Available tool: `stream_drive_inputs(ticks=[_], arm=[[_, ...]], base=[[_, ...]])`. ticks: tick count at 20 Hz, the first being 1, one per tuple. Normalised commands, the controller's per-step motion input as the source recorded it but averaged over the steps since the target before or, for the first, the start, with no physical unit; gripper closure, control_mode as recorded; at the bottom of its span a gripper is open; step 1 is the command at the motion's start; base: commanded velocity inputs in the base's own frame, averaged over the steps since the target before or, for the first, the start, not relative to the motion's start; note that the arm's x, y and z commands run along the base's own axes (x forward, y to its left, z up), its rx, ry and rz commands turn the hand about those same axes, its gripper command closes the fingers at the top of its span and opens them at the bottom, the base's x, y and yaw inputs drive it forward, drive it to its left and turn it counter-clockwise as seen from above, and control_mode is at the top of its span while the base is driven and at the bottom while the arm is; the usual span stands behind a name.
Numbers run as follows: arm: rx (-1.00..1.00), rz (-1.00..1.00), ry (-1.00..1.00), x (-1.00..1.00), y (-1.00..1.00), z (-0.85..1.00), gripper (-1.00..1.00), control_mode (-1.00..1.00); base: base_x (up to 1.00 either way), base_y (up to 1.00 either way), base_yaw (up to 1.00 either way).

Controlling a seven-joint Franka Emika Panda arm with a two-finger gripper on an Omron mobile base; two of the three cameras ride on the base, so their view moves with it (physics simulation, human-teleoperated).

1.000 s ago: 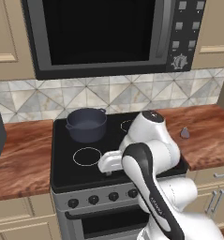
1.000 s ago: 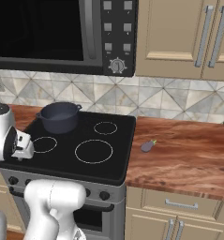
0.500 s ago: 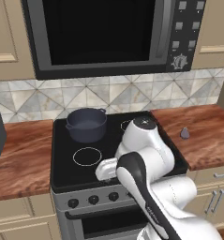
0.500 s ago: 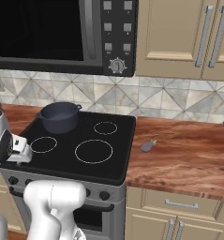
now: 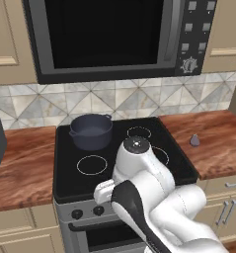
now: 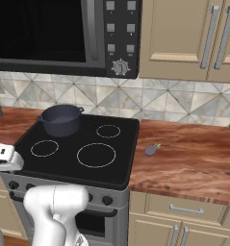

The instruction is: Turn on the burner for the pot on the stove. Wait thirty seconds for the pot to heat up. Then add the eggplant to the pot.

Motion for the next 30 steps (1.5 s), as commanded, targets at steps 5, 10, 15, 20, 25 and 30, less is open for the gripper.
stream_drive_inputs(ticks=[5, 10, 15, 20, 25, 30], arm=[[0.0, 0.0, -0.27, -0.61, 0.0, -0.1, -1.0, -1.0], [0.01, 0.0, -0.29, -0.58, 0.0, -0.12, -1.0, -1.0], [0.06, 0.0, -0.28, -0.4, 0.0, -0.27, -1.0, -1.0], [0.06, 0.0, -0.21, -0.16, 0.0, -0.44, -1.0, -1.0], [0.05, 0.0, -0.21, 0.0, 0.01, -0.38, -1.0, -1.0], [0.03, 0.0, -0.17, 0.0, 0.0, -0.33, -1.0, -1.0]], base=[[0.0, 0.0, 0.0], [0.0, 0.0, 0.0], [0.0, 0.0, 0.0], [0.0, 0.0, 0.0], [0.0, 0.0, 0.0], [0.0, 0.0, 0.0]])
